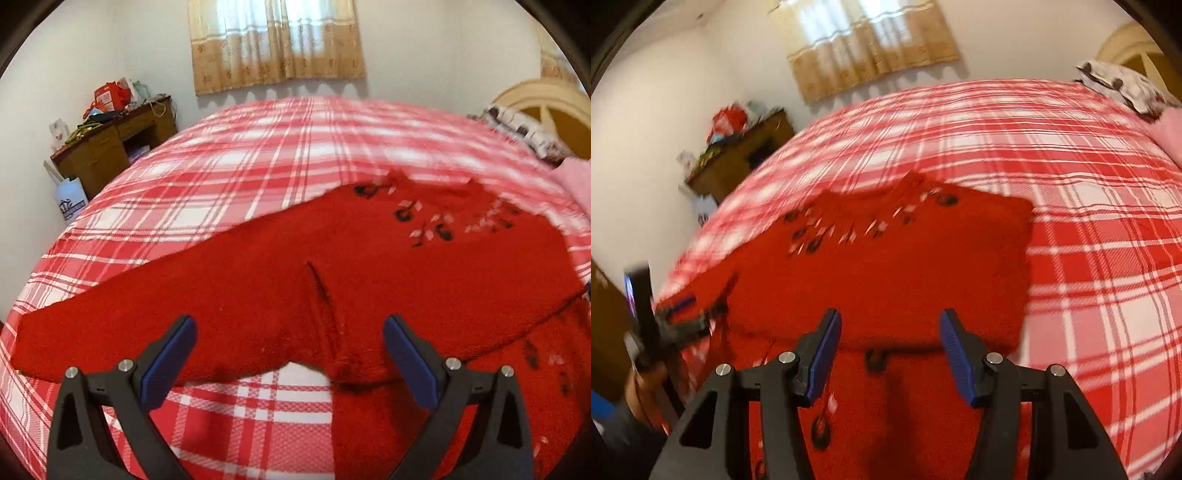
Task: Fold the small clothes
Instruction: 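Open the right gripper to release the folded sleeve, then move the left gripper to the other sleeve cuff and grasp it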
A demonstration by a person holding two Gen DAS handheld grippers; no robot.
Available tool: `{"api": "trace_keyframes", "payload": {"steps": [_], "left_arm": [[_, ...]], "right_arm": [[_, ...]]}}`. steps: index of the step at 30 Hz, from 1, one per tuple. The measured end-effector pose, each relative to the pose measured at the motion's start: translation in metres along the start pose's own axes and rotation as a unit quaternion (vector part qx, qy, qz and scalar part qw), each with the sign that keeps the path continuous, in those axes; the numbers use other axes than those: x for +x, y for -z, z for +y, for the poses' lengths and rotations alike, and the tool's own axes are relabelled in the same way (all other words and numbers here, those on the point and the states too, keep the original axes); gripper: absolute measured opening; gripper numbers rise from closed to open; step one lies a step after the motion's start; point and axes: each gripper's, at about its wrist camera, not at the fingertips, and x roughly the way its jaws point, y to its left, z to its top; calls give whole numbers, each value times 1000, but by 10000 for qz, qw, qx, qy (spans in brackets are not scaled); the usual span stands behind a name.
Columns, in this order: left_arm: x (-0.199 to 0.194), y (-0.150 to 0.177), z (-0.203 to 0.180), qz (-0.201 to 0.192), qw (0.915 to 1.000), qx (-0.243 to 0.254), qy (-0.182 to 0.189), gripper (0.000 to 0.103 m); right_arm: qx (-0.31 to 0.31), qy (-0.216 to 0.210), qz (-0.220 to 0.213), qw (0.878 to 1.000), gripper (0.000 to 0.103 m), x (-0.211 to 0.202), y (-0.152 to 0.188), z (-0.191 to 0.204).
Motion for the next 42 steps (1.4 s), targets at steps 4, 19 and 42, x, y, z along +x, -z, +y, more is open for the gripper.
{"api": "trace_keyframes", "payload": {"steps": [4, 19, 42], "left_arm": [[17, 11, -4, 308, 9995, -24, -44, 103], [15, 22, 3, 413, 9982, -335, 264, 103], [1, 34, 17, 206, 9981, -464, 349, 103]], "right_arm": [[292, 194, 704, 9969, 56, 39, -1, -21], [236, 613, 678, 9955, 57, 62, -15, -16], [-1094, 1251, 200, 9859, 64, 77, 31, 74]]}}
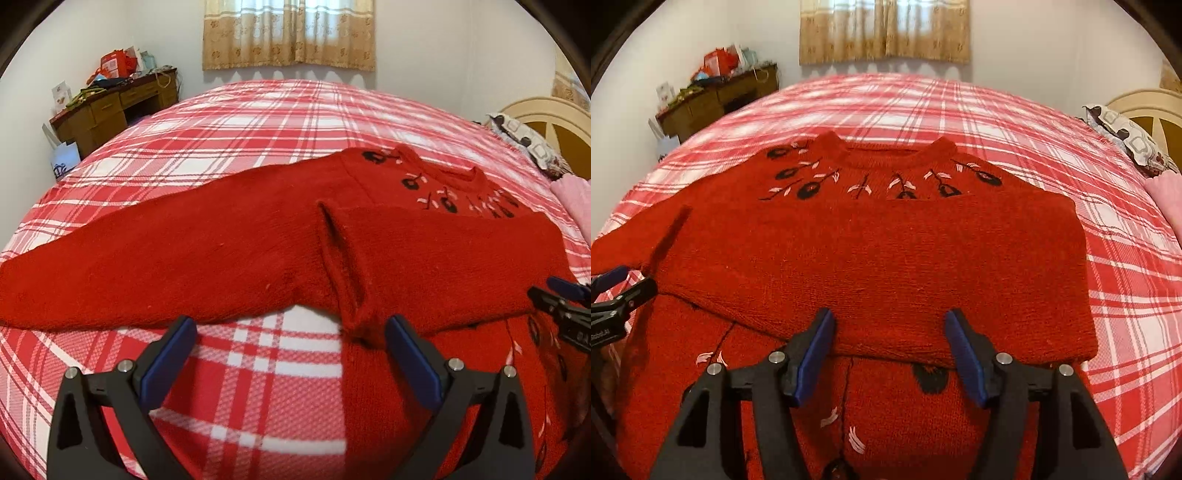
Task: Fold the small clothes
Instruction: 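Move the left gripper to the other sleeve cuff and grasp it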
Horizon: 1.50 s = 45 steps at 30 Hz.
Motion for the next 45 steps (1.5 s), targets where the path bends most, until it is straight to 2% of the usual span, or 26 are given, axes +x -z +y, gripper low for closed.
{"api": "trace_keyframes", "payload": {"steps": [3, 7, 12, 18, 21, 22, 24, 27, 31, 36, 41, 45], "left_arm": [[-8, 6, 10, -51, 9999, -59, -118, 103], [-22, 16, 24, -217, 9986, 18, -477, 103], [-30, 26, 50, -205, 9969, -7, -753, 103], [-39, 32, 117, -219, 9894, -610, -1302, 103], [-39, 35, 166, -90, 9806, -1353, -1416, 103], [-38, 36, 177, -66, 9776, -1564, -1408, 103], [-40, 39, 210, -71, 9658, -2228, -1326, 103], [-46, 39, 237, -279, 9530, -2684, -1379, 103], [-45, 37, 265, -522, 9373, -3250, -1142, 103], [-44, 33, 278, -740, 9273, -3588, -764, 102], [-38, 31, 296, -1145, 9047, -4099, -205, 102], [-34, 29, 301, -1243, 9001, -4175, -68, 102]], "right_arm": [[-64, 74, 3, 10000, 64, 2, -4, 3], [-34, 30, -36, 10000, 65, 2, -4, 2], [16, -21, -88, 10000, 66, 1, -2, 1], [-2, 13, -94, 10000, 67, 1, -3, 3], [-7, 35, -98, 9999, 67, 2, -3, 3], [-7, 38, -98, 9999, 67, 2, -3, 3], [-13, 44, -97, 9999, 67, 2, -3, 3], [-22, 66, -101, 9999, 68, 2, -3, 4], [-23, 76, -104, 9999, 69, 2, -3, 5], [-26, 90, -107, 9999, 69, 2, -3, 5], [-2, 66, -109, 9999, 70, 2, -3, 5], [-1, 66, -109, 9999, 70, 2, -3, 5]]}}
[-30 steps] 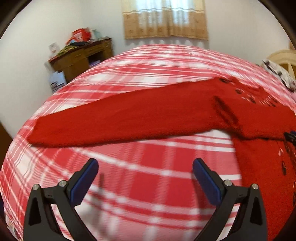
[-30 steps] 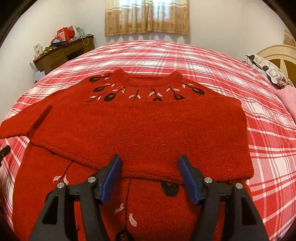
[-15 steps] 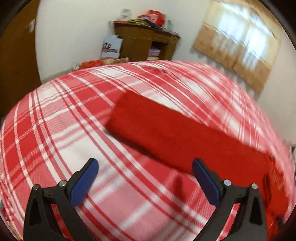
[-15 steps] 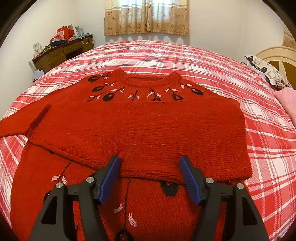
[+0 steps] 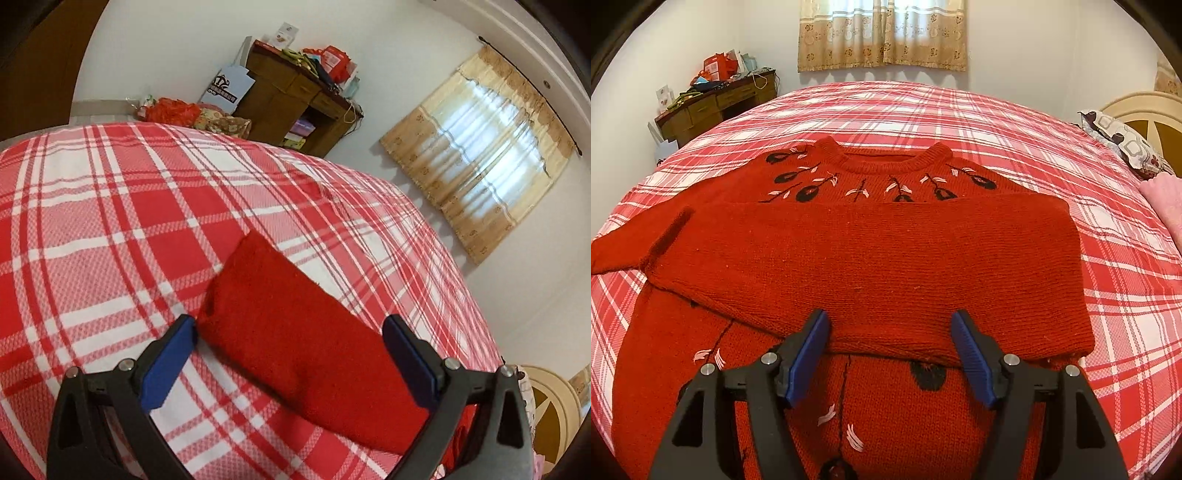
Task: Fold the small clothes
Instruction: 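Move the left gripper to the other sleeve cuff and grasp it, then lift the sleeve with the left gripper and fold it over the body toward the right gripper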
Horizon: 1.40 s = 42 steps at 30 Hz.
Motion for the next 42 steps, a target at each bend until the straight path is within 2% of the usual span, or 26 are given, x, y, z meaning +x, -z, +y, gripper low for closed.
{"api": "trace_keyframes", "payload": {"steps": [3, 4, 6, 7, 8, 10, 12, 20, 23, 25, 27, 30, 35, 42], "left_arm": [[2, -1, 0, -8, 10000, 65, -3, 97], [2, -2, 0, -13, 10000, 96, -7, 90], [3, -4, 2, 22, 9999, 79, 93, 66], [6, -4, 5, 135, 9997, 45, 200, 39], [10, -4, 8, 248, 9993, -19, 274, 22], [11, -4, 13, 267, 9994, -51, 232, 18], [10, -4, 13, 276, 9993, 8, 262, 10], [-11, -10, 4, 128, 9989, 304, 331, 6], [-20, -15, -8, 54, 9978, 494, 442, 6], [-25, -17, -17, 71, 9970, 590, 492, 6], [-29, -20, -30, 87, 9955, 721, 604, 6], [-37, -21, -51, 94, 9926, 929, 777, 6], [-51, -19, -89, 129, 9870, 1196, 1063, 5], [-63, -13, -139, 209, 9773, 1467, 1516, 5]], "right_arm": [[3, -5, -1, 10000, 70, 0, 0, 0], [10, -12, -2, 10000, 70, 0, 0, 0], [11, -16, -2, 10000, 70, 1, 0, 0], [8, -13, -2, 10000, 70, 1, -1, 0], [7, -14, 0, 10000, 70, 1, -1, -1], [12, -20, -1, 10000, 70, 1, -1, -1], [10, -19, 1, 10000, 70, 1, -1, 0], [16, -31, 19, 10000, 71, 1, -2, -1], [170, -167, -81, 9997, 79, -7, -5, -6], [158, -234, -136, 9995, 80, -15, -8, -6], [2, -202, -104, 9997, 80, -22, -11, -2], [-104, -266, -288, 9992, 80, -44, -15, -4], [327, -487, -592, 9965, 81, -81, -16, -29], [527, -369, -697, 9955, 82, -106, 6, -59]]}}
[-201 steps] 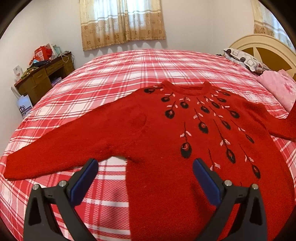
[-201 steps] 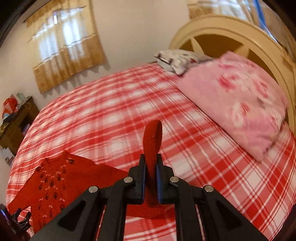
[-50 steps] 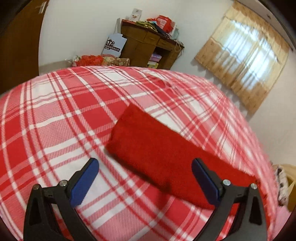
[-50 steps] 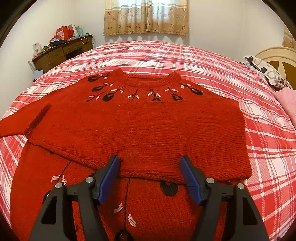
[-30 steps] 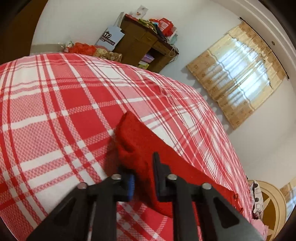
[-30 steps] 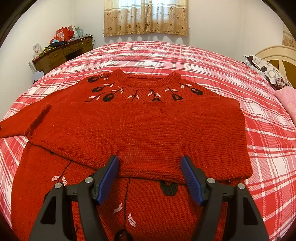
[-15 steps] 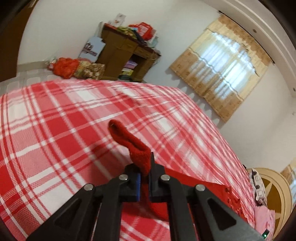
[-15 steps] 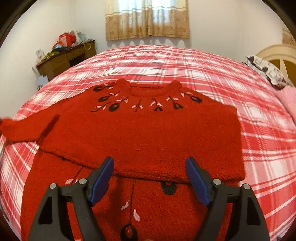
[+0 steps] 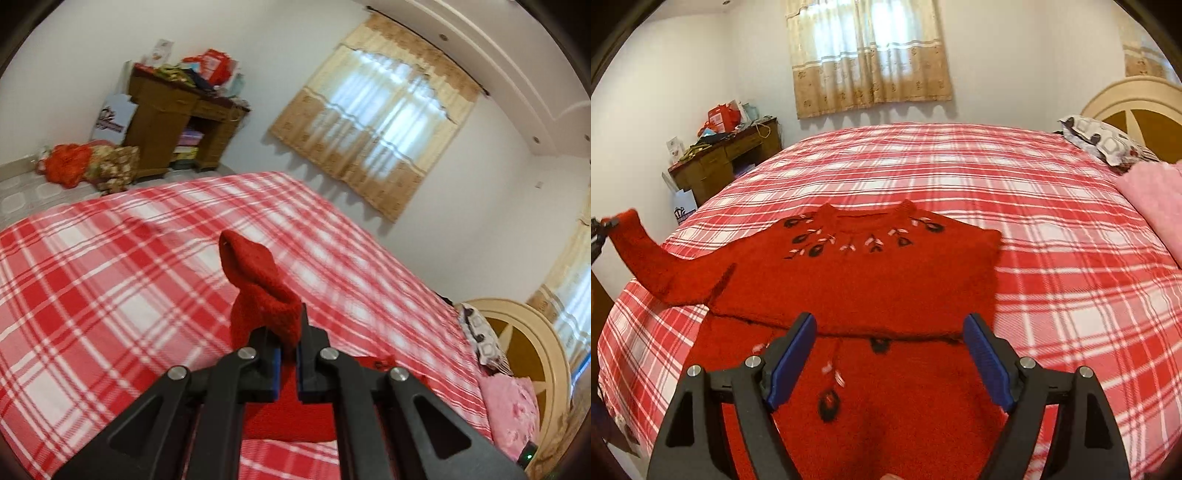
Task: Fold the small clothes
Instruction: 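Lift the sleeve with the left gripper and fold it over the body toward the right gripper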
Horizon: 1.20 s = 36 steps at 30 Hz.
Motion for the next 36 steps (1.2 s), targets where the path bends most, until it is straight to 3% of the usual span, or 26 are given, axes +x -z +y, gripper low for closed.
{"api": "trace_keyframes", "payload": {"steps": [18, 36], "left_arm": [[23, -4, -114, 20, 9964, 531, 654, 5], [34, 4, -201, 37, 9918, 699, 1072, 5]], "right_arm": [[454, 121, 21, 9989, 82, -35, 49, -64], [902, -40, -211, 9957, 83, -37, 63, -89]]}}
